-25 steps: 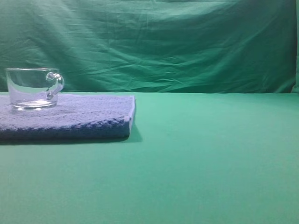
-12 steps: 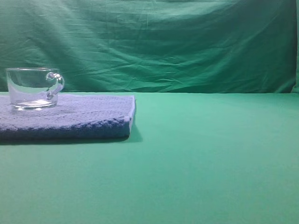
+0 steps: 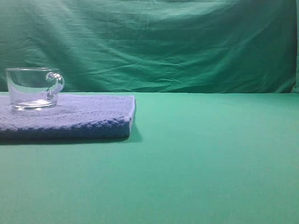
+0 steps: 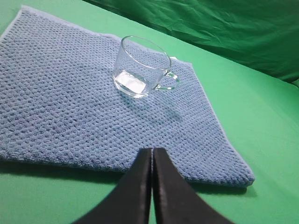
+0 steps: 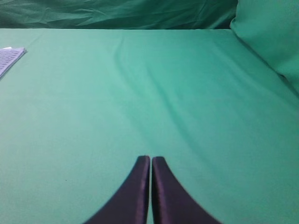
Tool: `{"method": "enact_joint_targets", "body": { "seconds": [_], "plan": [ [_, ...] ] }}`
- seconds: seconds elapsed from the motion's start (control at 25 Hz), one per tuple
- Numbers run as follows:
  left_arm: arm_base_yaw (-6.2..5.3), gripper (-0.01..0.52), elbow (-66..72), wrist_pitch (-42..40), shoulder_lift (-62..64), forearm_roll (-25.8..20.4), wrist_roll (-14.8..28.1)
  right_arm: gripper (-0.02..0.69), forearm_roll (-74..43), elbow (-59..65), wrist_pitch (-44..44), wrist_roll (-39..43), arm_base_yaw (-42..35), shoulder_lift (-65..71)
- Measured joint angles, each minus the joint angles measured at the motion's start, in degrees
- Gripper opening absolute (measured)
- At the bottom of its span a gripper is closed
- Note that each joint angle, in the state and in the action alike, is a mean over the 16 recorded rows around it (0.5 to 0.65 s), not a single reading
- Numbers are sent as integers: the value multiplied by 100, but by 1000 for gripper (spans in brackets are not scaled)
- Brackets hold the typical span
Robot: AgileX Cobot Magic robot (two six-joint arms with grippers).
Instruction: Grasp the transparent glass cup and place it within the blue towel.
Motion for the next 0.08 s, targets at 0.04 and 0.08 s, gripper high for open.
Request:
{"method": "enact_joint_targets", "body": {
  "seconds": [0.04, 0.08],
  "plan": [
    [0, 0, 0, 0, 0, 0, 0, 0, 0, 0, 0, 0, 0, 0],
    [0, 0, 0, 0, 0, 0, 0, 0, 0, 0, 0, 0, 0, 0]
  ]
}}
